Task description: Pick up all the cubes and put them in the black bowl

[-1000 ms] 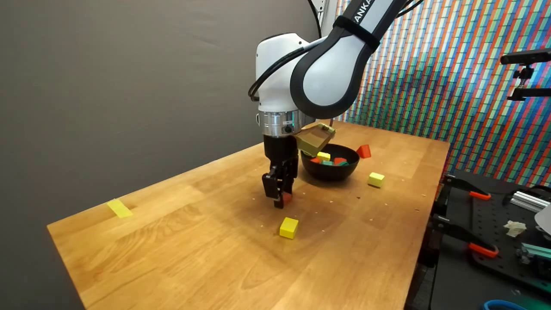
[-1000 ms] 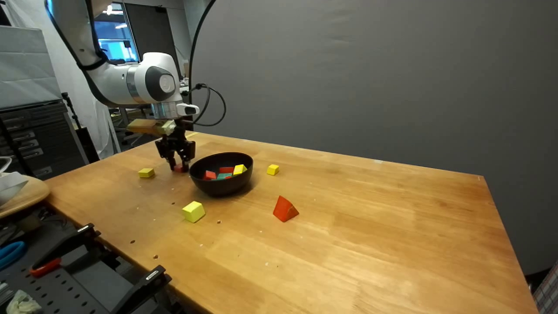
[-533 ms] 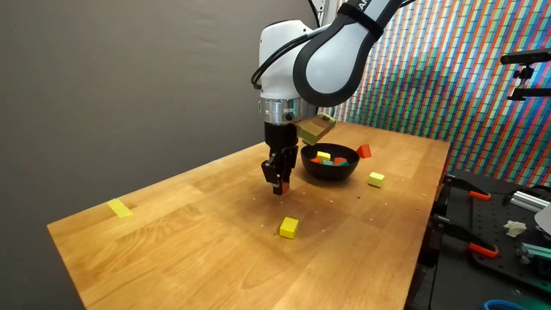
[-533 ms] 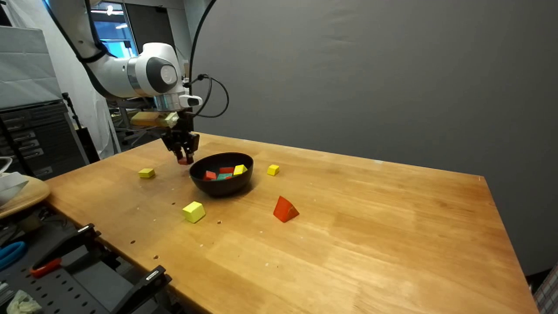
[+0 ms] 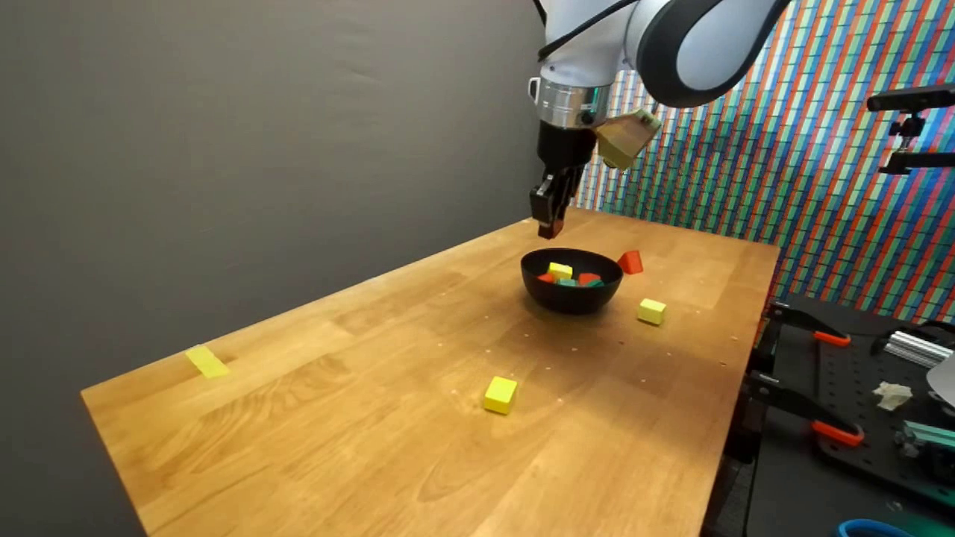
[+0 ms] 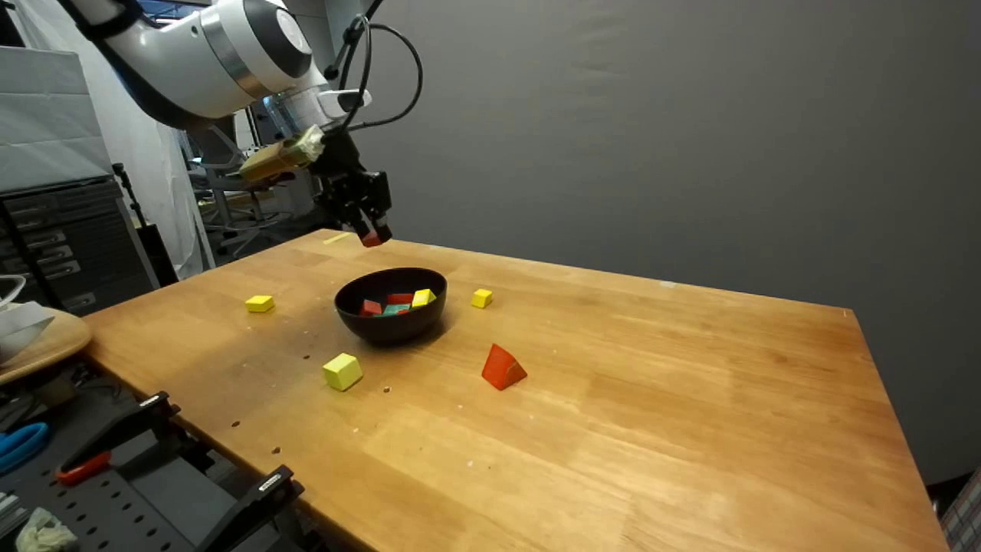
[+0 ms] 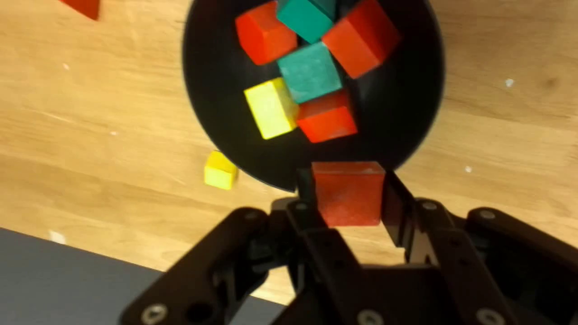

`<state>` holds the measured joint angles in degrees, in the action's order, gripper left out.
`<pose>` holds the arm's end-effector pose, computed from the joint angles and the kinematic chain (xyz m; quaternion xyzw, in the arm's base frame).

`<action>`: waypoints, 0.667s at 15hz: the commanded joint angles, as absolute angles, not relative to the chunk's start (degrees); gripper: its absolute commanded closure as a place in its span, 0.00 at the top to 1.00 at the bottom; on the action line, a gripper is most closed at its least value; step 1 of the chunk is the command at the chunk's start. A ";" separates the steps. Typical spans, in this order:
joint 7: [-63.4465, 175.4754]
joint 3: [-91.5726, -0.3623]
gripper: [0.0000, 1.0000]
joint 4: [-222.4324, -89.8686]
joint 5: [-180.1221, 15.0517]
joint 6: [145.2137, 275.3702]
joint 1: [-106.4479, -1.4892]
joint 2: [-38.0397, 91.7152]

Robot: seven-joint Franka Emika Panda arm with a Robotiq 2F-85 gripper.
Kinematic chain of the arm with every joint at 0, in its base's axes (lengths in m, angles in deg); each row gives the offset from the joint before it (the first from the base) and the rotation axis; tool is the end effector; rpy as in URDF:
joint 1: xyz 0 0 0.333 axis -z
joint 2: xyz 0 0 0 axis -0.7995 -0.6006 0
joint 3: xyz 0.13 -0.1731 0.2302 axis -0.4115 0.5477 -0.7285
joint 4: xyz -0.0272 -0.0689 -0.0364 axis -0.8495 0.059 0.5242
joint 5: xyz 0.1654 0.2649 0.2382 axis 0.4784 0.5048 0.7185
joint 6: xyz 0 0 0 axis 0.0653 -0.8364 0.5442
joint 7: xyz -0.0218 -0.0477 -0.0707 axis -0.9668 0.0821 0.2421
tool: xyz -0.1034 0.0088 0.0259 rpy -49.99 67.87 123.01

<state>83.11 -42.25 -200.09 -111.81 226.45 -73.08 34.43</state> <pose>0.4971 0.1214 0.2644 0.9840 0.0718 0.1000 0.1287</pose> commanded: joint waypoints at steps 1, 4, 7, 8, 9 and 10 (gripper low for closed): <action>85.87 -44.52 0.16 -206.69 -114.93 227.97 -67.61 39.89; 84.99 -46.47 0.63 -209.45 -113.53 230.38 -64.71 40.63; 87.41 -45.65 0.80 -212.22 -114.55 234.55 -65.54 42.29; 88.06 -45.83 0.86 -213.41 -114.82 235.83 -65.59 43.57; 87.88 -45.99 0.93 -214.51 -115.19 236.52 -65.79 44.94; 87.59 -46.14 1.00 -215.40 -115.62 236.45 -66.06 46.42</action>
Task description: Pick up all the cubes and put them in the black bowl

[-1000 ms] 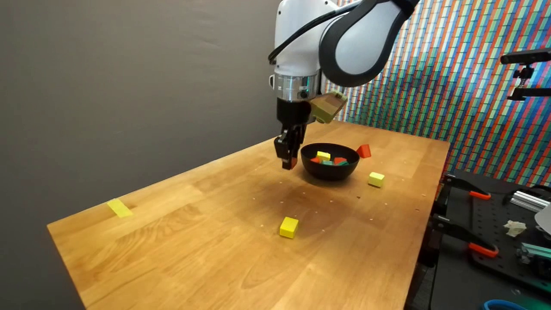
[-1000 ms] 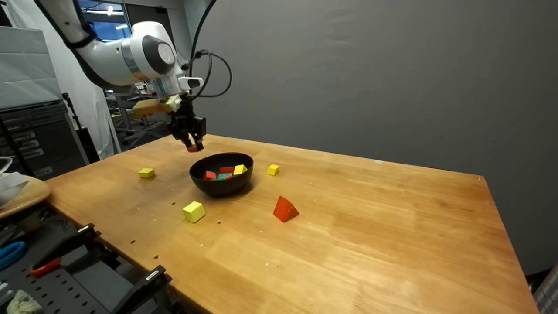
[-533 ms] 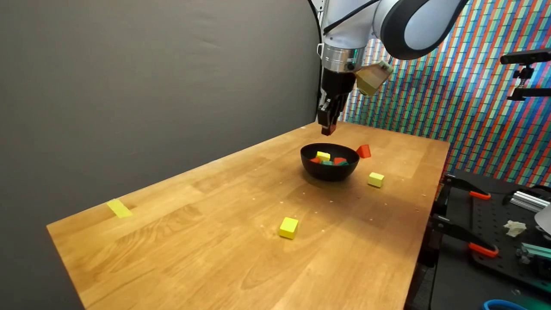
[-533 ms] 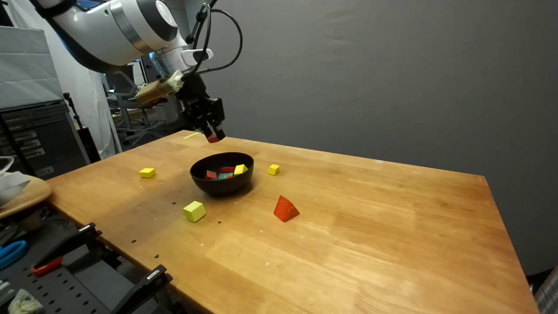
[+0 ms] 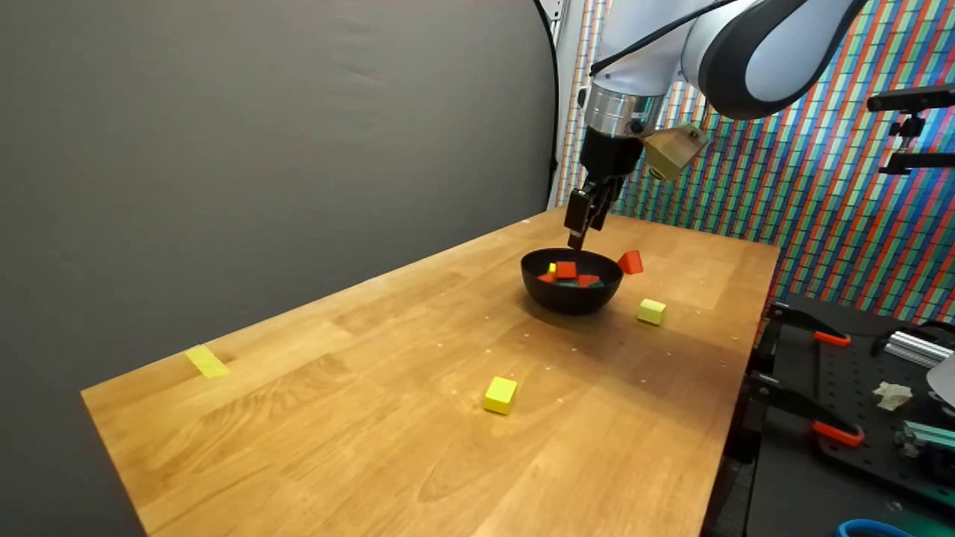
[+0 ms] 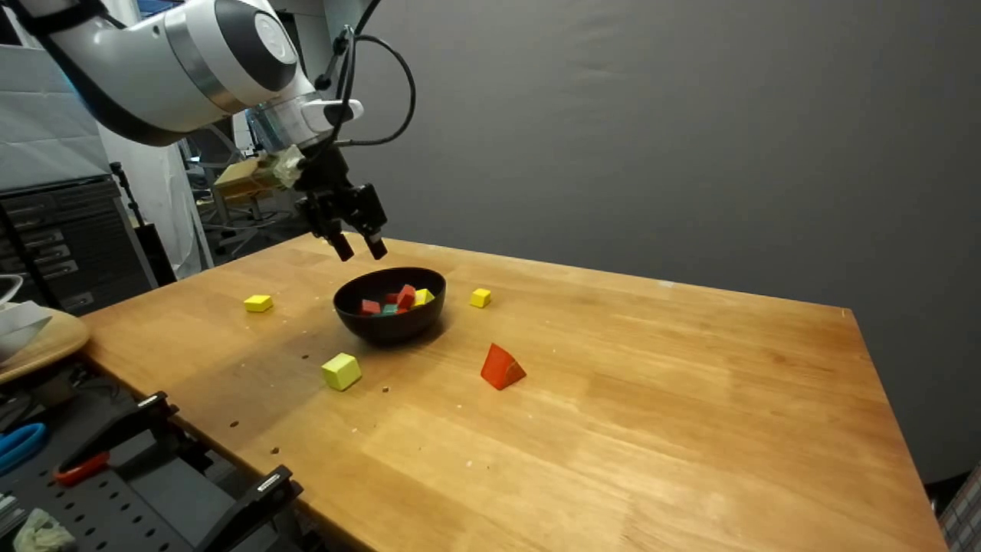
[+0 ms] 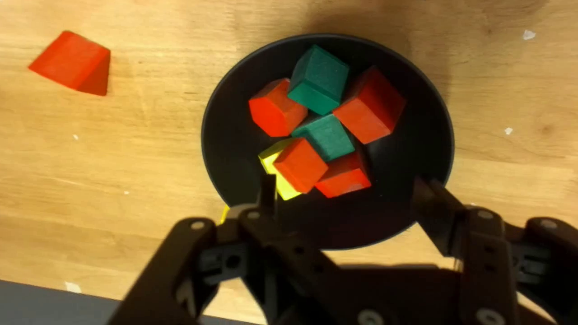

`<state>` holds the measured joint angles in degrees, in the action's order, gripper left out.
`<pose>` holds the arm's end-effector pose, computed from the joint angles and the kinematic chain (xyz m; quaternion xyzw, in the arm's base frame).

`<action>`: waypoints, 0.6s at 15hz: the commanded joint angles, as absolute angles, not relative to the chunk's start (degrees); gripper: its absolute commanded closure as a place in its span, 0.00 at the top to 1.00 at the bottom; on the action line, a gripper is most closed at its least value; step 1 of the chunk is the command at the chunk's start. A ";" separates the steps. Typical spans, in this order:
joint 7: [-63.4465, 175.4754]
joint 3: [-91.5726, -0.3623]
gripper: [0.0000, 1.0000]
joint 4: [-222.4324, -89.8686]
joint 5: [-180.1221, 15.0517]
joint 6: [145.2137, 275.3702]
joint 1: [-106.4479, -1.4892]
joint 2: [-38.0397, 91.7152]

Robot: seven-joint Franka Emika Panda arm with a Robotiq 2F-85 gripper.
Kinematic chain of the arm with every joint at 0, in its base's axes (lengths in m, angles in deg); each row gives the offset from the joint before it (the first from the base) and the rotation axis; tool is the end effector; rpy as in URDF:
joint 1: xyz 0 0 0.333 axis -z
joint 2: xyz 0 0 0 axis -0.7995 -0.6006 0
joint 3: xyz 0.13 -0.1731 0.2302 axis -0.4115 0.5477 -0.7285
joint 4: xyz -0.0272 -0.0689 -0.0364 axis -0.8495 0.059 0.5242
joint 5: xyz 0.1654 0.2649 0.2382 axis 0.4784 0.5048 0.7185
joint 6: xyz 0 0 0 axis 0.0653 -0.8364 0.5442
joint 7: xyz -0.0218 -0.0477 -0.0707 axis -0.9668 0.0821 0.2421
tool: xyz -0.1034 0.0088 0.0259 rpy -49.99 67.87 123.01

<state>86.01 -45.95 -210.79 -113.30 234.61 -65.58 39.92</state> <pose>0.4496 0.0916 0.2538 0.9888 0.0402 0.1114 0.0912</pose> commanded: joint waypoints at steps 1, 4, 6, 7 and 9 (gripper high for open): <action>86.06 -46.54 1.00 -216.43 -114.64 236.31 -66.33 48.09; 82.29 -48.84 1.00 -218.83 -111.66 232.24 -68.68 53.46; 80.47 -50.46 1.00 -219.74 -110.60 229.82 -71.01 56.31; 78.31 -55.98 1.00 -219.96 -108.23 229.86 -67.77 57.30; 76.54 -59.56 1.00 -219.51 -110.43 229.46 -66.30 59.14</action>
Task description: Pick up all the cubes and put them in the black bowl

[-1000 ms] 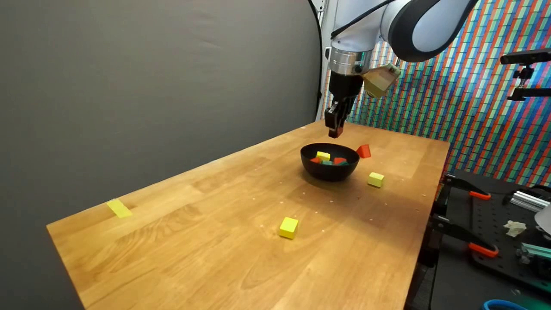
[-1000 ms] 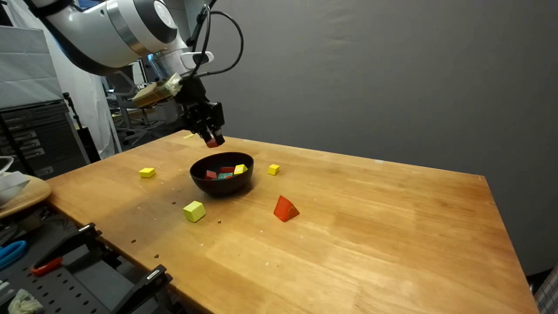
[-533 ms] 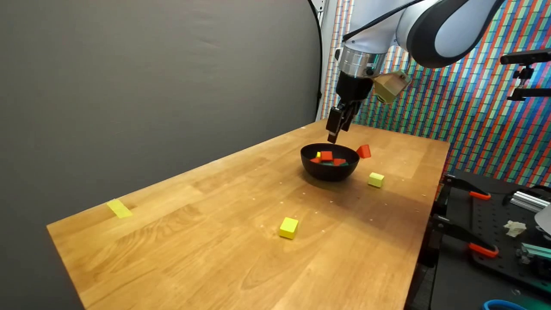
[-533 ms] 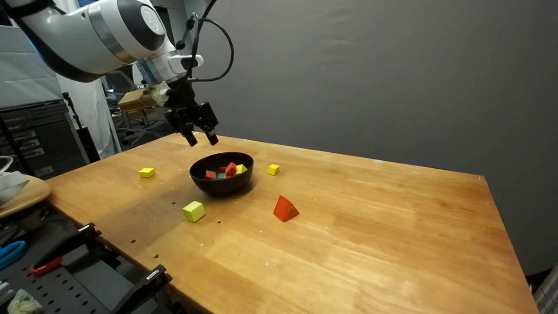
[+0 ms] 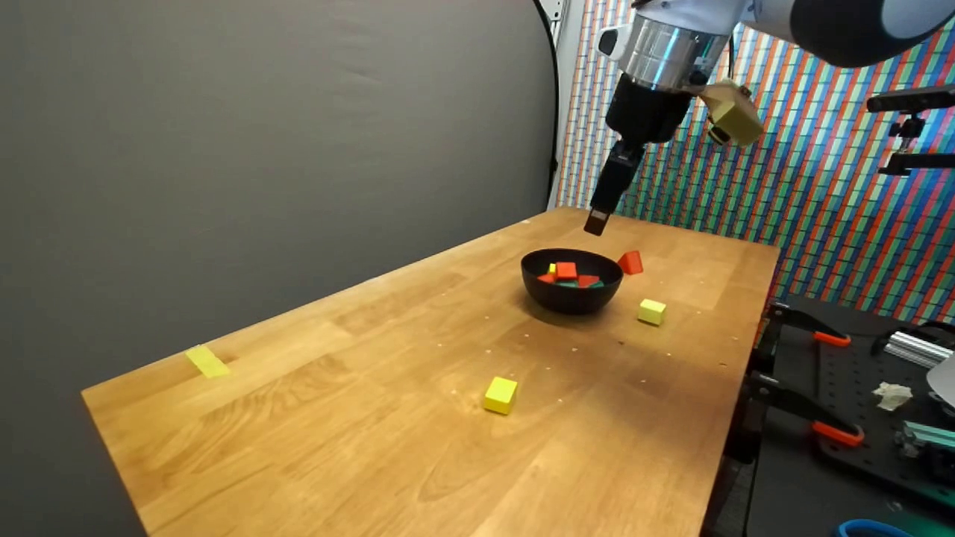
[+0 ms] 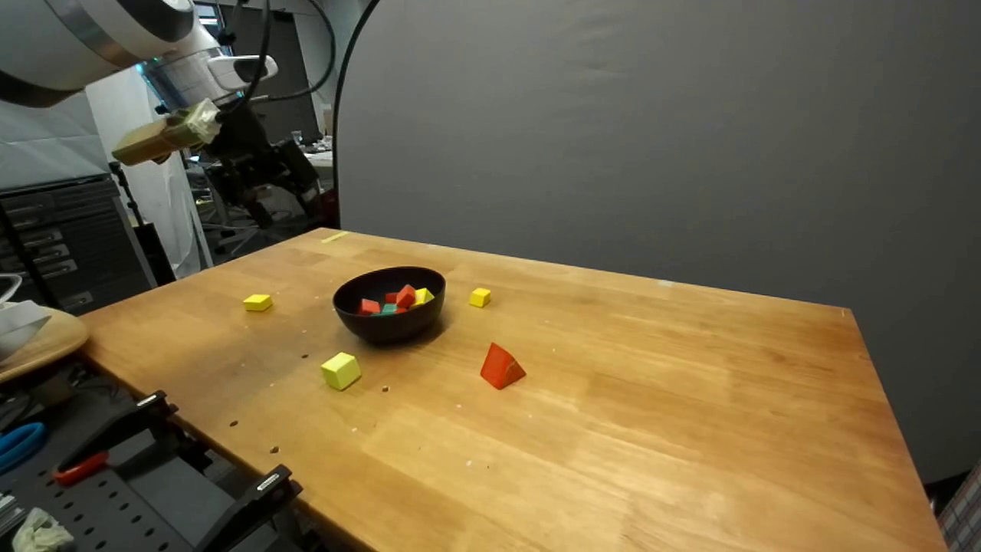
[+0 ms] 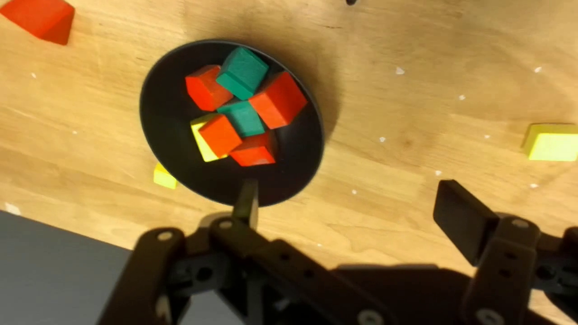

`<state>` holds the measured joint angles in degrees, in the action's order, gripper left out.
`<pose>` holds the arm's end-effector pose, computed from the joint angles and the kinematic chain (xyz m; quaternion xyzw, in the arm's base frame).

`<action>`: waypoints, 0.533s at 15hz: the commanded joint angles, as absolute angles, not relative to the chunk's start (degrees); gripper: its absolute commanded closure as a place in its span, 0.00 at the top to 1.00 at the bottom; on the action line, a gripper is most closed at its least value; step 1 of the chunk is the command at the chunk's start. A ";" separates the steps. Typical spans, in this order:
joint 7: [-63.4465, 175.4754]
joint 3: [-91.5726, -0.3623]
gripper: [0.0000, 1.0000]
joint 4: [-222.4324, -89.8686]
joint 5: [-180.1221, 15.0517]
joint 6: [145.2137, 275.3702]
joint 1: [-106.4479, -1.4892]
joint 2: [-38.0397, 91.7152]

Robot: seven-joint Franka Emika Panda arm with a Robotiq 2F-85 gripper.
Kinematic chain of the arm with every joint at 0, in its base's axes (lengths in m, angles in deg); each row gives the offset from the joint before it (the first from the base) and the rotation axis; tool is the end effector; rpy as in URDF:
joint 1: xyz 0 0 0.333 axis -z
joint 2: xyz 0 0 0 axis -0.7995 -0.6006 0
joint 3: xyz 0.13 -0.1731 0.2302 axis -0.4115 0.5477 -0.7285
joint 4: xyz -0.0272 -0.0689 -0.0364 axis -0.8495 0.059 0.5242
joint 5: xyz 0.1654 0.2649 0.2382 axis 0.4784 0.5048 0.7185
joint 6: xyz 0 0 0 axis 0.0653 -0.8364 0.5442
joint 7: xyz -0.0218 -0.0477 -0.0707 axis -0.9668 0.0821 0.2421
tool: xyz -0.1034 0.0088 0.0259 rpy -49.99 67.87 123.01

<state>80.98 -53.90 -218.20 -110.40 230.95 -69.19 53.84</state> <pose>0.3876 0.1600 0.3059 0.9744 0.1491 0.1435 0.0883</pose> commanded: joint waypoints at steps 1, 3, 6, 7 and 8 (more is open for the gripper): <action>79.96 -56.16 1.00 -218.32 -110.28 230.45 -68.79 55.01; 77.71 -62.43 1.00 -218.59 -108.40 230.13 -64.57 56.97; 73.19 -62.98 1.00 -217.60 -101.20 230.94 -66.78 52.80; 69.81 -63.45 1.00 -216.46 -96.85 230.90 -68.61 49.76; 66.19 -64.09 1.00 -215.30 -92.75 230.55 -70.04 47.13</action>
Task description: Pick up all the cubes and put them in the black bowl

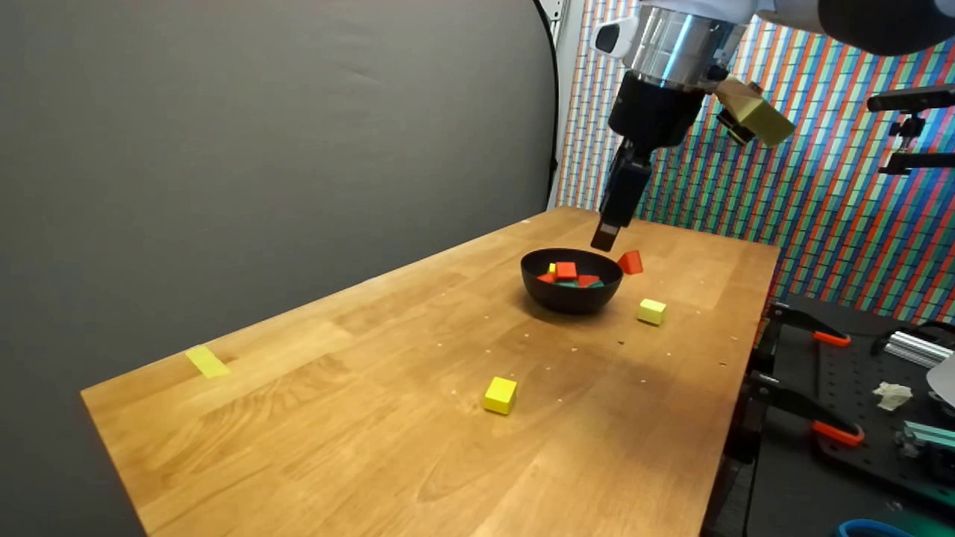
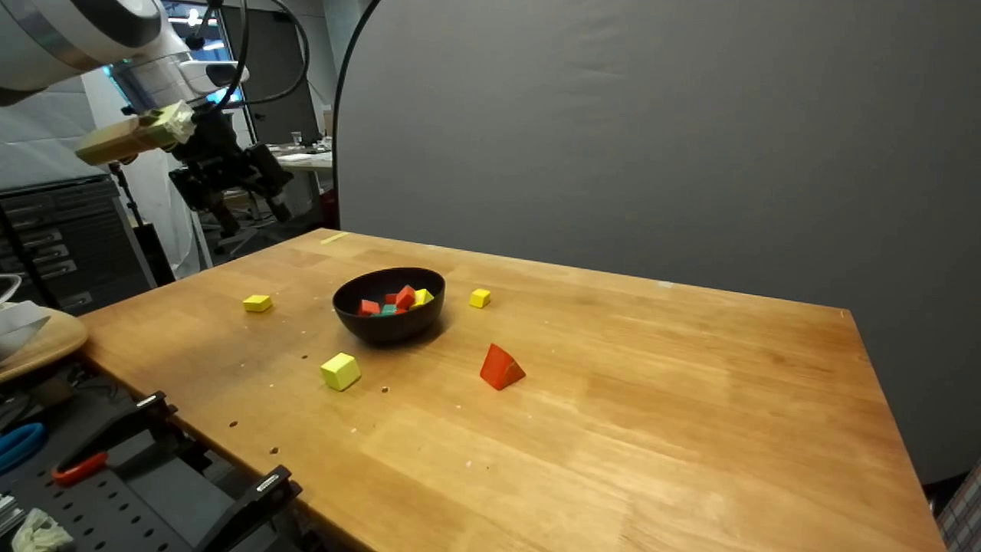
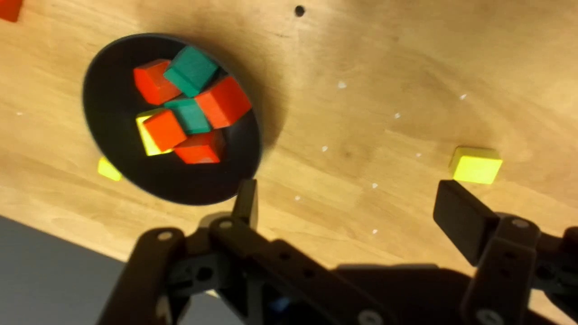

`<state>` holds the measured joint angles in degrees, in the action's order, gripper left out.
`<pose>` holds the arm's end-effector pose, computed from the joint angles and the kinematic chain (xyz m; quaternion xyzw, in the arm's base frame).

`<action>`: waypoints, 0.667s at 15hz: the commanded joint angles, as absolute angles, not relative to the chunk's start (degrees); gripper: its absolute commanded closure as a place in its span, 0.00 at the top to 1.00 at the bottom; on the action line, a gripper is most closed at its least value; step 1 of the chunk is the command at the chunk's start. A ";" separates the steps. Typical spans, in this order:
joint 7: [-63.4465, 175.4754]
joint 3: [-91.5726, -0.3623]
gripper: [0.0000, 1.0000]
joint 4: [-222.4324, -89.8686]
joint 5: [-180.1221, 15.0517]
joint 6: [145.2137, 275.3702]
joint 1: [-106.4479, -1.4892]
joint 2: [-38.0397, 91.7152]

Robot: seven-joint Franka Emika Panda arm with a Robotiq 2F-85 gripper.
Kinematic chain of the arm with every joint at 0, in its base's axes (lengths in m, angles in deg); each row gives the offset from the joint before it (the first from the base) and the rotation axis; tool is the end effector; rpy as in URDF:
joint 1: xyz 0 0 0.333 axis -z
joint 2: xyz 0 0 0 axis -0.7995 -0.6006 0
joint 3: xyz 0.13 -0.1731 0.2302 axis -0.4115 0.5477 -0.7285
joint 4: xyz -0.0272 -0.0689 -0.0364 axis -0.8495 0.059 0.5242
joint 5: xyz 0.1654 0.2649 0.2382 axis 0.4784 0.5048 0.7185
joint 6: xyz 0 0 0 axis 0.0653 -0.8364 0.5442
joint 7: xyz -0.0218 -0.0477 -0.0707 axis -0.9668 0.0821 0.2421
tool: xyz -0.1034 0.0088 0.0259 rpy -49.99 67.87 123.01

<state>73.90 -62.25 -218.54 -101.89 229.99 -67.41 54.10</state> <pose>0.3687 0.1960 0.3033 0.9688 0.2014 0.1239 0.0736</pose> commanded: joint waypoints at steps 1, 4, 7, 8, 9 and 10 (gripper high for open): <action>63.61 -65.02 1.00 -213.60 -89.85 228.98 -70.87 44.68; 55.05 -67.06 1.00 -208.12 -82.79 226.39 -72.29 37.84; 57.66 -67.14 1.00 -201.52 -85.48 224.16 -72.32 30.74; 59.01 -66.77 1.00 -198.95 -85.54 223.91 -72.62 28.13; 59.86 -66.37 1.00 -196.59 -85.61 223.87 -73.00 25.72; 59.81 -66.22 1.00 -194.42 -85.15 223.43 -73.20 23.70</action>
<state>58.25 -67.11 -202.52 -84.88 225.68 -72.31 30.88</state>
